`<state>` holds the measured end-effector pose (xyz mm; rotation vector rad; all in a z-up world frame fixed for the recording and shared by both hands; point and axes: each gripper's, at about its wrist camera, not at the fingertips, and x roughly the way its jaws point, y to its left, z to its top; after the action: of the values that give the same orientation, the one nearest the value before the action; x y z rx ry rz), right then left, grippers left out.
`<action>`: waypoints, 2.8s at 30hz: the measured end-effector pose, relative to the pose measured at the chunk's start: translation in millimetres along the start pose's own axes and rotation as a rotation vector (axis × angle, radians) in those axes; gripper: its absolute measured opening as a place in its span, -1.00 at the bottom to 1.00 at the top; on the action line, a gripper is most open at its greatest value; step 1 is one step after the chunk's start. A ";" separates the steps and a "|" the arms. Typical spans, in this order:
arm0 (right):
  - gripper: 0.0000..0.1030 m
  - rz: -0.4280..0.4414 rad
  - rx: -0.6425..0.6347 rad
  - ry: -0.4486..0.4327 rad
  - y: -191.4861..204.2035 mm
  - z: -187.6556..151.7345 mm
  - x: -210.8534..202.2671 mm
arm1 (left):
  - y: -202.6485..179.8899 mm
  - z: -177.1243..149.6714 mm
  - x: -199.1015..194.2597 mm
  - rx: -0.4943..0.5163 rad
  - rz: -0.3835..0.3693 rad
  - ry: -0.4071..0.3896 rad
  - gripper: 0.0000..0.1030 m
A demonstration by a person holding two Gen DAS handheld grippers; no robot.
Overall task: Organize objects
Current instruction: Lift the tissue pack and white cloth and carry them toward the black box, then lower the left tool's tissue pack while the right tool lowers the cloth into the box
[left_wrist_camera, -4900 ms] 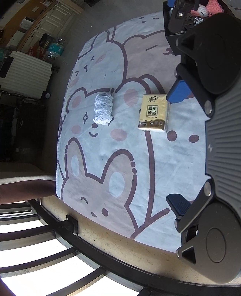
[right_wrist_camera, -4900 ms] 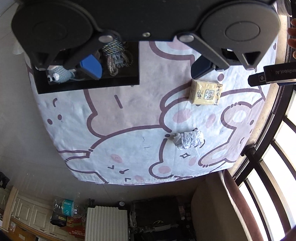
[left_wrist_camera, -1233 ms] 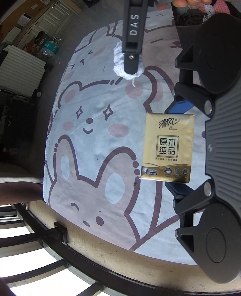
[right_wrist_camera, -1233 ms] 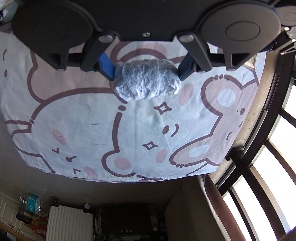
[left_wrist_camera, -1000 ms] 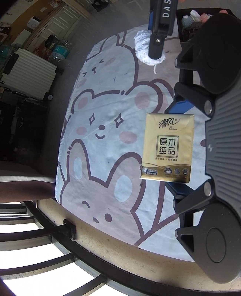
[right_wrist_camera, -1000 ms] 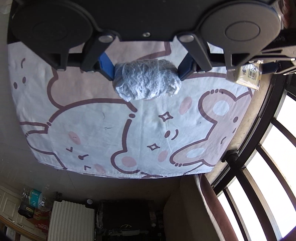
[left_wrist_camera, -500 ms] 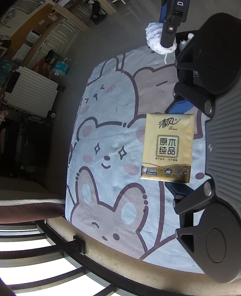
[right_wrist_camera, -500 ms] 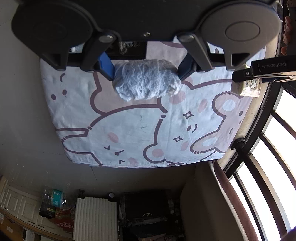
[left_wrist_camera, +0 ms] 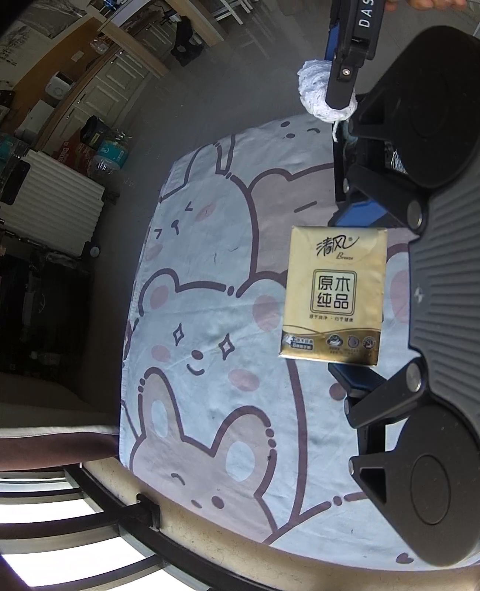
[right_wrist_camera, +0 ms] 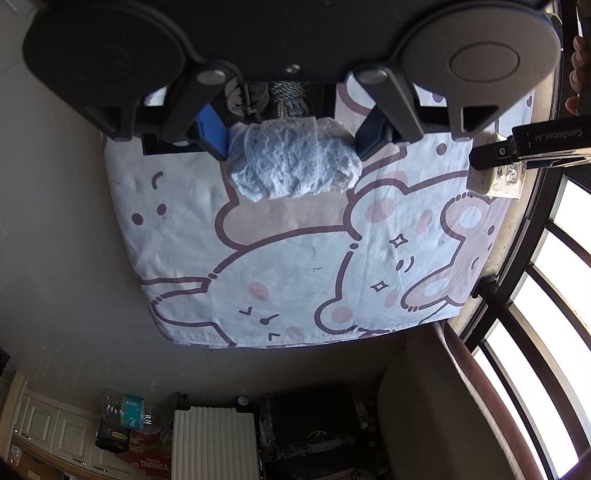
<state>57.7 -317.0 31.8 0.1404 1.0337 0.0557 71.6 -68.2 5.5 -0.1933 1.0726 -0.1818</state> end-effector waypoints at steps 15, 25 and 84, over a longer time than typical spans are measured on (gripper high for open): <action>0.46 -0.037 0.044 0.042 -47.8 -19.9 -10.5 | -81.3 -31.3 17.9 0.369 -0.139 0.106 0.45; 0.46 -0.028 0.045 0.080 -71.8 -32.3 -8.9 | -125.0 -71.8 35.2 0.842 -0.254 0.179 0.45; 0.47 0.050 -0.544 0.530 -20.6 -90.3 88.6 | -124.0 -87.2 66.8 0.961 -0.265 0.386 0.45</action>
<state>24.9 -319.3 -92.1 -0.3636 1.5042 0.4339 19.1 -210.2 -61.6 0.5920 1.2260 -0.9739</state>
